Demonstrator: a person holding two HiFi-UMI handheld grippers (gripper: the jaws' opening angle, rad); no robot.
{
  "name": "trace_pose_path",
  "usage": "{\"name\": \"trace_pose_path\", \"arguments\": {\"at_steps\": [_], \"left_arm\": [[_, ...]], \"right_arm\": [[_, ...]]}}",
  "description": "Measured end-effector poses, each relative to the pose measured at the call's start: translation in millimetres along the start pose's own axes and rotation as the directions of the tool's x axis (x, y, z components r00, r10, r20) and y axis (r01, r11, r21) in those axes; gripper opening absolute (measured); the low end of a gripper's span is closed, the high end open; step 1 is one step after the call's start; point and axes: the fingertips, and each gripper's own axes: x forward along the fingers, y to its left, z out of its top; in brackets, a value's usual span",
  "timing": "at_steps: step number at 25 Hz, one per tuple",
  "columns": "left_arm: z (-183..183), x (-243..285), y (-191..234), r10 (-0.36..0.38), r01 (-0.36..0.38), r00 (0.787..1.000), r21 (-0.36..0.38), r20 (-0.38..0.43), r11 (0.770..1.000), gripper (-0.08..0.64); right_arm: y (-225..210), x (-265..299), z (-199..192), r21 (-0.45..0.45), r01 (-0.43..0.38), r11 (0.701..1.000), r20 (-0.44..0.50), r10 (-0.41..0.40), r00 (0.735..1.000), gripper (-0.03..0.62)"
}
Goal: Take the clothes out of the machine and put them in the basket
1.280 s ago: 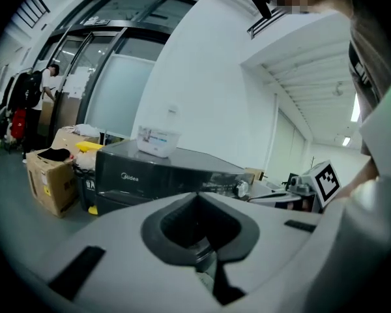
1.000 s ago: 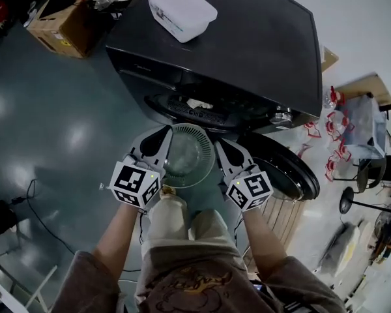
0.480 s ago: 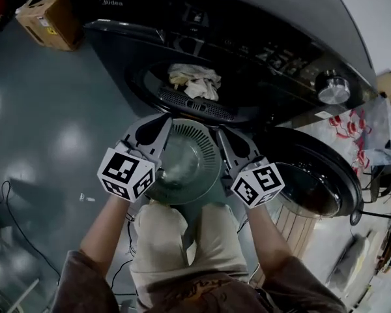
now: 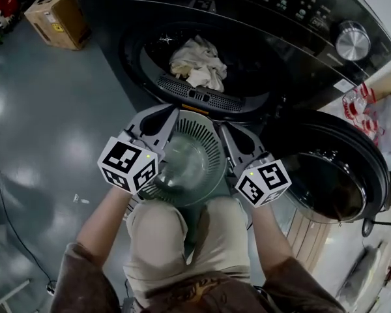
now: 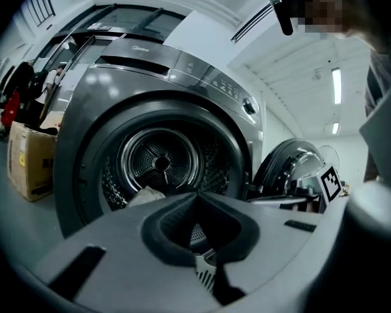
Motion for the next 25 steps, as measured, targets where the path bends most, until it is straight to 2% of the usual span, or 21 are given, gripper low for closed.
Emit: {"name": "trace_pose_path", "arguments": {"at_steps": [9,16,19,25], "left_arm": [[0,3,-24,0.014,-0.015,0.999,0.047,0.033,0.999,0.005],[-3,4,-23,0.045,-0.046,0.998,0.024,0.038,0.999,0.005],[-7,7,-22,0.041,-0.041,0.999,0.012,0.025,0.999,0.066],[-19,24,-17,0.026,-0.025,1.000,0.038,-0.013,0.999,0.272]], "right_arm": [[-1,-24,-6,-0.013,-0.007,1.000,0.017,0.008,1.000,-0.003],[1,-31,-4,0.000,-0.006,1.000,0.040,0.006,0.999,-0.003],[-1,-35,-6,-0.003,0.006,1.000,0.038,-0.006,0.999,-0.003],[-1,-39,-12,-0.001,0.020,1.000,0.029,-0.020,0.999,-0.003]]}}
